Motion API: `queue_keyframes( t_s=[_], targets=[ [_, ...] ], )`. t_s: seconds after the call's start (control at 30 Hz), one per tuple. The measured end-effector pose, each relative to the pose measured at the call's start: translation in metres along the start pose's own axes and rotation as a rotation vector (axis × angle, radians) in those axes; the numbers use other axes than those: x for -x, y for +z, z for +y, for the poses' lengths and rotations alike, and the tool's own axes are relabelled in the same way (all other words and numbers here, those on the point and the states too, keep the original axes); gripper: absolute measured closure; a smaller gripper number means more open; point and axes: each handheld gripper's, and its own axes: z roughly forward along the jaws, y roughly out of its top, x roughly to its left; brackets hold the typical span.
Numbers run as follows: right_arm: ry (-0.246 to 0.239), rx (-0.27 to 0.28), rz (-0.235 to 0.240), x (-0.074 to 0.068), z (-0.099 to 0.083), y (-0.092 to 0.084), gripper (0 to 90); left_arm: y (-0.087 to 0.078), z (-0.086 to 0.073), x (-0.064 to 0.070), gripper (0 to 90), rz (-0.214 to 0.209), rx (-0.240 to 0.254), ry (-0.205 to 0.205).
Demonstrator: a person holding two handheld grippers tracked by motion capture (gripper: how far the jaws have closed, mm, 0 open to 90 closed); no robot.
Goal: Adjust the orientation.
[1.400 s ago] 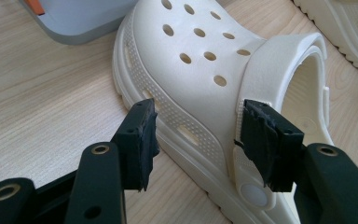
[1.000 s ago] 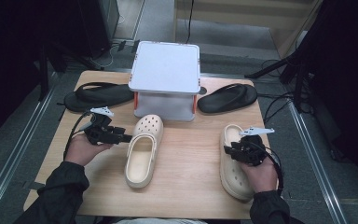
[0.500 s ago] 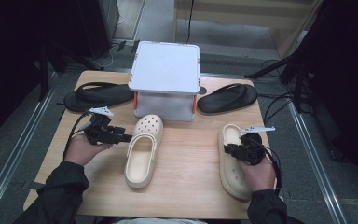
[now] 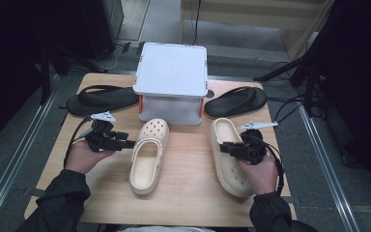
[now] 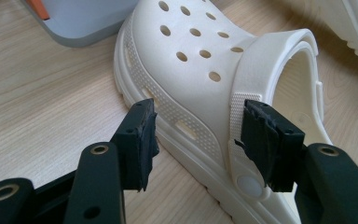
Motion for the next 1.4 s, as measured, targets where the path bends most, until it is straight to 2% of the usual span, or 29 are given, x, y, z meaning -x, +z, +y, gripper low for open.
queue_keyframes(
  t_s=[0.2, 0.47, 0.6, 0.67, 0.7, 0.77, 1.0, 1.13, 1.2, 1.3, 1.4],
  targets=[
    [-0.063, -0.042, 0.070, -0.021, 0.013, 0.020, 78.3, -0.005, -0.006, 0.003, 45.7, 0.011, 0.012, -0.004],
    [-0.111, -0.090, 0.128, -0.043, 0.022, 0.052, 78.2, -0.009, -0.012, 0.006, 45.6, 0.017, 0.015, -0.009],
    [-0.124, -0.115, 0.131, -0.043, 0.022, 0.071, 77.8, -0.010, -0.014, 0.007, 45.9, 0.026, 0.010, -0.006],
    [-0.126, -0.118, 0.137, -0.043, 0.022, 0.074, 77.6, -0.010, -0.014, 0.007, 45.9, 0.027, 0.011, -0.004],
    [-0.137, -0.119, 0.142, -0.043, 0.022, 0.077, 77.4, -0.009, -0.014, 0.007, 45.9, 0.029, 0.010, -0.004],
    [-0.169, -0.113, 0.121, -0.046, 0.020, 0.080, 77.0, -0.009, -0.014, 0.006, 45.7, 0.027, 0.011, -0.002],
    [-0.173, -0.088, 0.111, -0.047, 0.019, 0.082, 74.2, -0.008, -0.014, 0.005, 45.1, 0.025, 0.009, -0.007],
    [-0.149, -0.048, 0.136, -0.044, 0.017, 0.078, 63.7, -0.008, -0.014, 0.005, 44.6, 0.018, 0.009, -0.014],
    [-0.135, -0.026, 0.155, -0.044, 0.018, 0.073, 64.7, -0.007, -0.014, 0.004, 44.4, 0.024, 0.006, -0.010],
    [-0.131, 0.039, 0.170, -0.047, 0.017, 0.060, 66.1, -0.007, -0.013, 0.004, 44.2, 0.029, 0.005, -0.011],
    [-0.164, 0.075, 0.168, -0.055, 0.013, 0.045, 77.1, -0.006, -0.012, 0.004, 43.9, 0.029, 0.002, -0.011]
  ],
)
